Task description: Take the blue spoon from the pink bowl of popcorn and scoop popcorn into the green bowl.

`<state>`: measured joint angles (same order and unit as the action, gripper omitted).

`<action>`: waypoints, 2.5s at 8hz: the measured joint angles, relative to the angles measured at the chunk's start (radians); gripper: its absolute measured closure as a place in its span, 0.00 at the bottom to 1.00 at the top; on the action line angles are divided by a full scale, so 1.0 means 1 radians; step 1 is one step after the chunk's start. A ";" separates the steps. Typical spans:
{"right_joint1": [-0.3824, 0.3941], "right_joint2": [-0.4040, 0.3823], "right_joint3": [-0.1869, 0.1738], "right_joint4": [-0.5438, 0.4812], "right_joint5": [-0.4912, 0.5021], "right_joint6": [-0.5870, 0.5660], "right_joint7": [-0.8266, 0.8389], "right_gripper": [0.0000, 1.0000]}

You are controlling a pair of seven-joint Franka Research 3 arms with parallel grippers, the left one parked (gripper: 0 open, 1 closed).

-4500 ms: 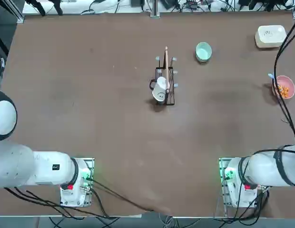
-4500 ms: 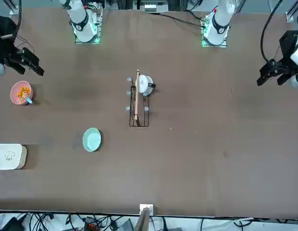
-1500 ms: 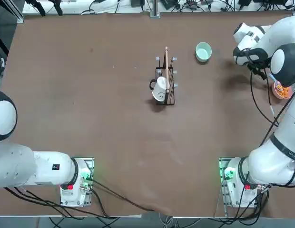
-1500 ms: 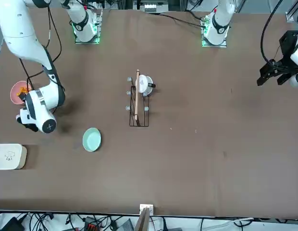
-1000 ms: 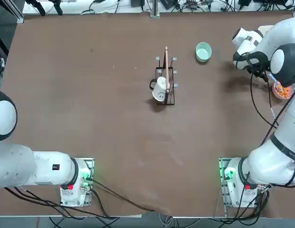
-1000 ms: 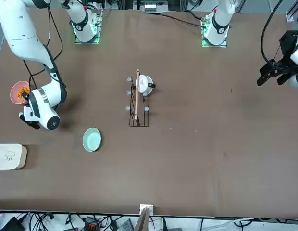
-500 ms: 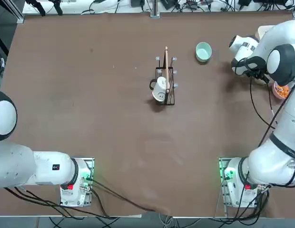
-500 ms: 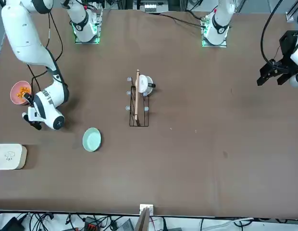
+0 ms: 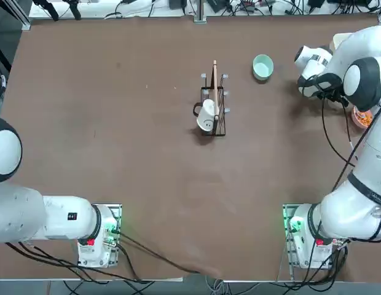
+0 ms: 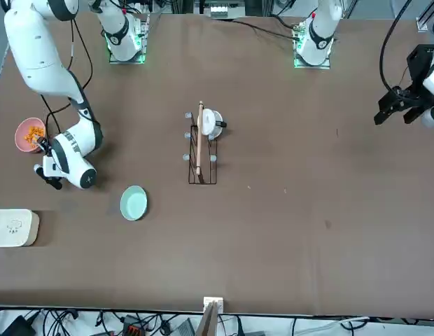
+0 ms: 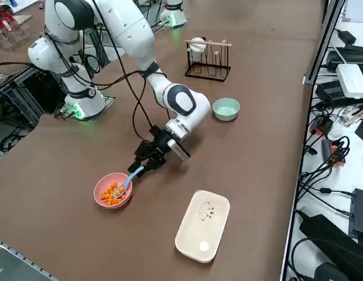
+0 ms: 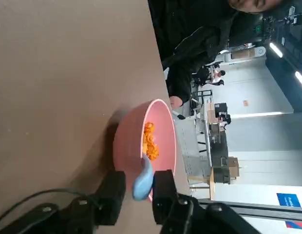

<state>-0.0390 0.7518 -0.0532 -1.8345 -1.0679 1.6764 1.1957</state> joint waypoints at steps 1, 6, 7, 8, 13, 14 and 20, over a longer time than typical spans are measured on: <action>0.001 0.000 0.000 0.000 -0.003 -0.003 0.000 0.63; 0.001 0.000 -0.003 0.000 -0.037 -0.022 0.001 0.66; 0.001 0.000 -0.003 0.000 -0.037 -0.023 0.001 0.67; 0.001 0.000 -0.003 0.000 -0.037 -0.026 0.002 0.78; 0.024 -0.001 0.001 0.004 -0.049 -0.101 0.003 0.87; 0.041 -0.002 0.001 0.009 -0.059 -0.138 -0.009 0.87; 0.236 -0.013 0.018 0.243 0.000 -0.392 -0.205 0.87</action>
<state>0.1968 0.7387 -0.0348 -1.5914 -1.0674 1.2845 0.9906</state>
